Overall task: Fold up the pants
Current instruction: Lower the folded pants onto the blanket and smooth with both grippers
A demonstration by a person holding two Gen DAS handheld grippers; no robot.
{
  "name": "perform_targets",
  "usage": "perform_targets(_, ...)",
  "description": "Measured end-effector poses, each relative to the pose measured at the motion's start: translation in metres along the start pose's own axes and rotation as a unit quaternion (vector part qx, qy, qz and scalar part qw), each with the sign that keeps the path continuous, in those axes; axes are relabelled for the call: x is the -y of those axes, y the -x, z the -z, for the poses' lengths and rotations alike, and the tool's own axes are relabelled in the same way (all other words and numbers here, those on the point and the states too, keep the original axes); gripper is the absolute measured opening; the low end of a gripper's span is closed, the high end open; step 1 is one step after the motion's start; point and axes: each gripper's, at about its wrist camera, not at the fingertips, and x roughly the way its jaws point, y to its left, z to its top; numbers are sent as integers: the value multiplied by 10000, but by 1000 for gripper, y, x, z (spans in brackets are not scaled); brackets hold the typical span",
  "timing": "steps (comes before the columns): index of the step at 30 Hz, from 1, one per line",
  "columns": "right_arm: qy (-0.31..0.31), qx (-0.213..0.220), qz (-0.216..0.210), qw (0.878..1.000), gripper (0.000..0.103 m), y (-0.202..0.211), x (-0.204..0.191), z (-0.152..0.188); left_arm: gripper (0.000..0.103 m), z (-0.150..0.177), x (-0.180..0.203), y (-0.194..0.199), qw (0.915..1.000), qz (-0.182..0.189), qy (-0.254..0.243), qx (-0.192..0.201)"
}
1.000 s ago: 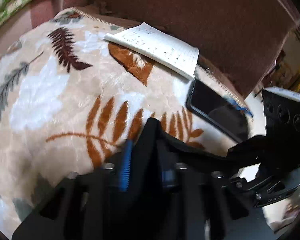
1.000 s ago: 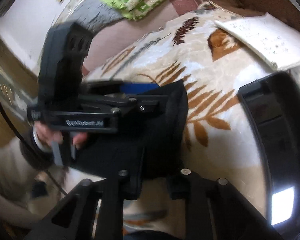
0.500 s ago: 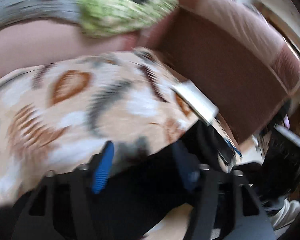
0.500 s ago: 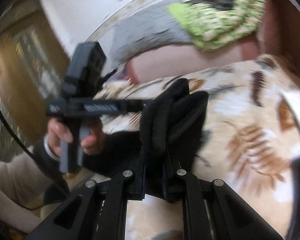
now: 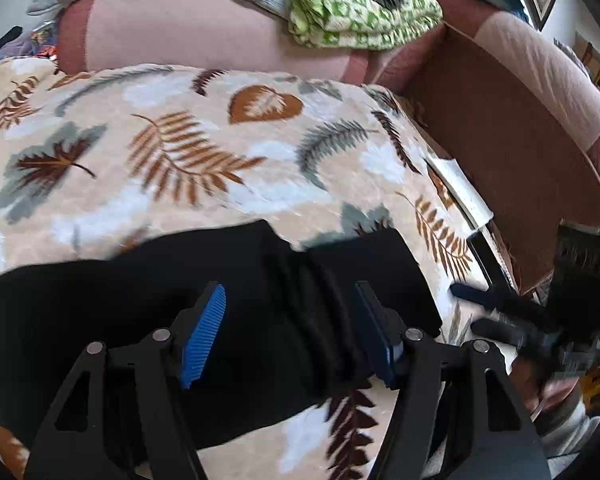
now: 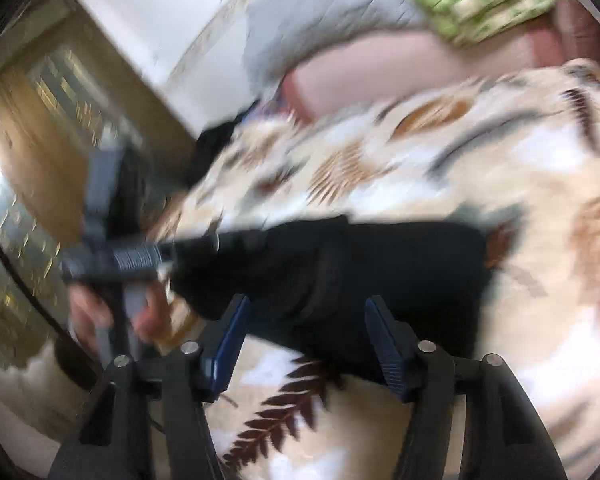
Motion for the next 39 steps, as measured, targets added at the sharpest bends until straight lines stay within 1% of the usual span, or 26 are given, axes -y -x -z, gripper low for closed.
perform_targets(2,24,2,540,9985,48,6,16,-4,64,4,13,-4,10000,-43,-65,44)
perform_targets(3,12,-32,709,9975,31,5,20,-6,64,5,20,-7,9999,-41,-111,62)
perform_targets(4,-15,-70,791,9968,22,3,26,-6,64,7,28,-10,9998,-38,-160,75)
perform_targets(5,-37,-94,786,9969,21,-2,28,-9,64,7,35,-14,9997,-87,-196,76)
perform_targets(6,-19,-88,798,9968,21,-10,30,-10,64,7,39,-18,9995,-218,-211,66)
perform_targets(8,28,-138,908,9958,21,-28,31,-18,64,7,43,-31,9975,-682,-208,-10)
perform_targets(10,44,-226,1013,9946,20,-47,34,-16,64,10,39,-45,9949,-988,-172,-142)
perform_targets(12,2,-404,1256,9913,15,-66,43,-14,64,15,29,-58,9931,-1129,-34,-313)
perform_targets(13,-98,-486,1268,9907,14,-72,48,-12,64,19,26,-59,9936,-1100,13,-273)
perform_targets(15,-141,-390,1206,9918,14,-69,49,-10,64,23,24,-55,9945,-1036,7,-115)
perform_targets(16,-101,-402,1207,9918,14,-66,48,-11,64,24,25,-53,9946,-1032,-5,-108)
perform_targets(17,-58,-390,1212,9918,14,-63,46,-11,64,25,25,-51,9947,-1027,1,-110)
perform_targets(19,-22,-338,1214,9920,21,-51,40,-11,64,26,24,-45,9951,-975,68,-115)
perform_targets(23,136,-253,1050,9941,21,-35,21,-6,64,29,19,-28,9957,-884,291,-29)
perform_targets(27,279,-400,919,9946,21,-41,6,5,64,36,10,-8,9945,-948,445,94)
perform_targets(29,351,-521,889,9941,22,-48,3,11,64,43,-1,8,9928,-984,647,202)
perform_targets(30,380,-644,828,9938,23,-57,2,16,64,46,-7,16,9917,-1004,760,254)
perform_targets(32,426,-754,896,9922,24,-65,2,23,64,55,-22,35,9881,-1059,1039,406)
perform_targets(33,486,-702,934,9920,24,-64,-1,23,64,62,-31,48,9851,-1124,1205,484)
perform_targets(34,494,-717,903,9921,27,-62,-3,22,64,67,-38,56,9830,-1169,1311,530)
perform_targets(35,480,-722,853,9926,28,-60,-4,20,64,74,-48,67,9797,-1215,1472,614)
perform_targets(37,469,-614,767,9941,31,-53,-9,15,67,88,-68,87,9716,-1276,1835,773)
perform_targets(38,476,-569,720,9946,32,-52,-12,14,67,96,-80,96,9668,-1223,2079,840)
perform_targets(39,469,-533,620,9955,34,-51,-16,12,69,102,-90,102,9610,-1200,2325,892)
